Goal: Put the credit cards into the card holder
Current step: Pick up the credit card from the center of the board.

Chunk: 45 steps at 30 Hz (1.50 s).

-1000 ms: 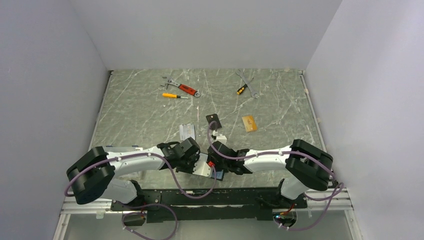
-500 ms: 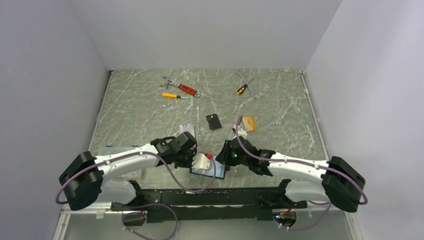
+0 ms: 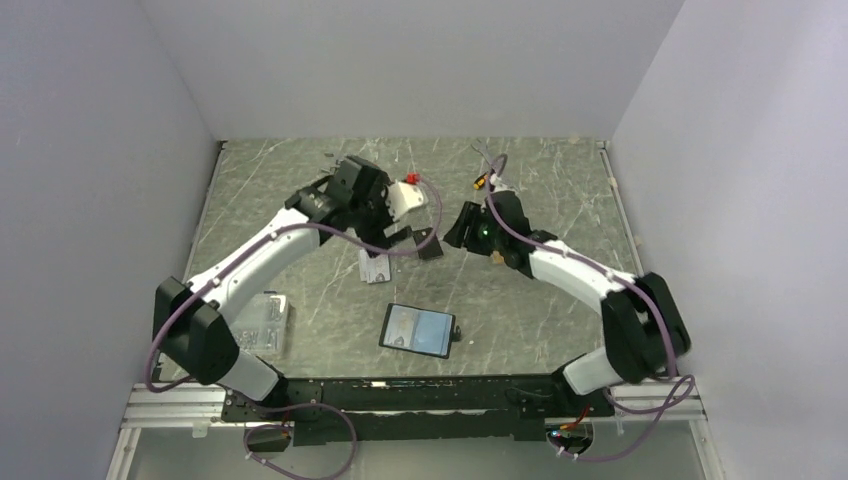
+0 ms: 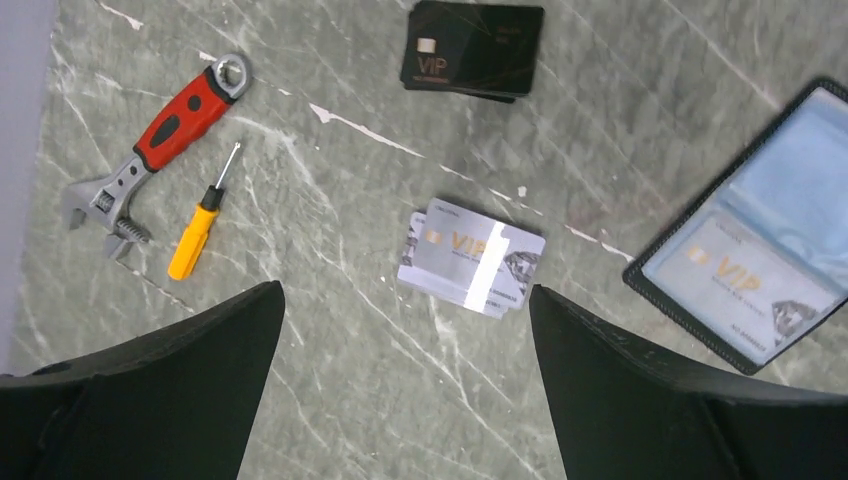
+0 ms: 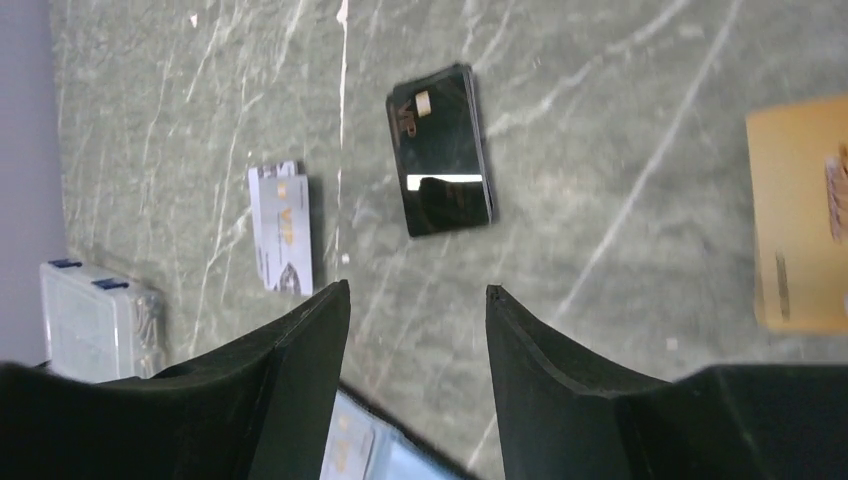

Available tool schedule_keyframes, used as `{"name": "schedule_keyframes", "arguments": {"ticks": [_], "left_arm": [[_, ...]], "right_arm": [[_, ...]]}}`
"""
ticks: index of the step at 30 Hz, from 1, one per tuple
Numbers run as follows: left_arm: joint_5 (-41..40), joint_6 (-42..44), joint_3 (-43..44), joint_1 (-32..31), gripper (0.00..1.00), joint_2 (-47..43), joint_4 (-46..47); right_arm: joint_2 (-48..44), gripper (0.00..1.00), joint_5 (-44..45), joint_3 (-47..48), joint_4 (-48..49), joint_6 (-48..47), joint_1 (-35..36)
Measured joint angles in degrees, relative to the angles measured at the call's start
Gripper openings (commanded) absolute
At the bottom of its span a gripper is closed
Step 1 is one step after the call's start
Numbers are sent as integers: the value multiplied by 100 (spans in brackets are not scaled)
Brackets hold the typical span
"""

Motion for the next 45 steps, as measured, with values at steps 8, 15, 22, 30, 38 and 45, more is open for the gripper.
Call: {"name": "schedule_keyframes", "arguments": {"ticks": [8,15,22,30,38,45], "left_arm": [[837,-678,1231,629,88,1556,-68],[876,-739,1110,570,83,2608,706],[675,-278,1108,407,85,3062,1285],[527,4,1108,227,85,3335,1663],[409,72,1108,238,85,3475,1773],[365,70,1108,238,86,3539,1836]], "right_arm": [[1690,52,-603,841,389,-411,-424],[2566,48,-1215,1147,837,-341,-715],[3093,45,-1869,1224,1414,-116,-833],[3292,41,-2177,1163,1950,92,-852],[3292,37,-2358,767,2594,332,-898],[3292,36,-2417,608,2855,433,-931]]}}
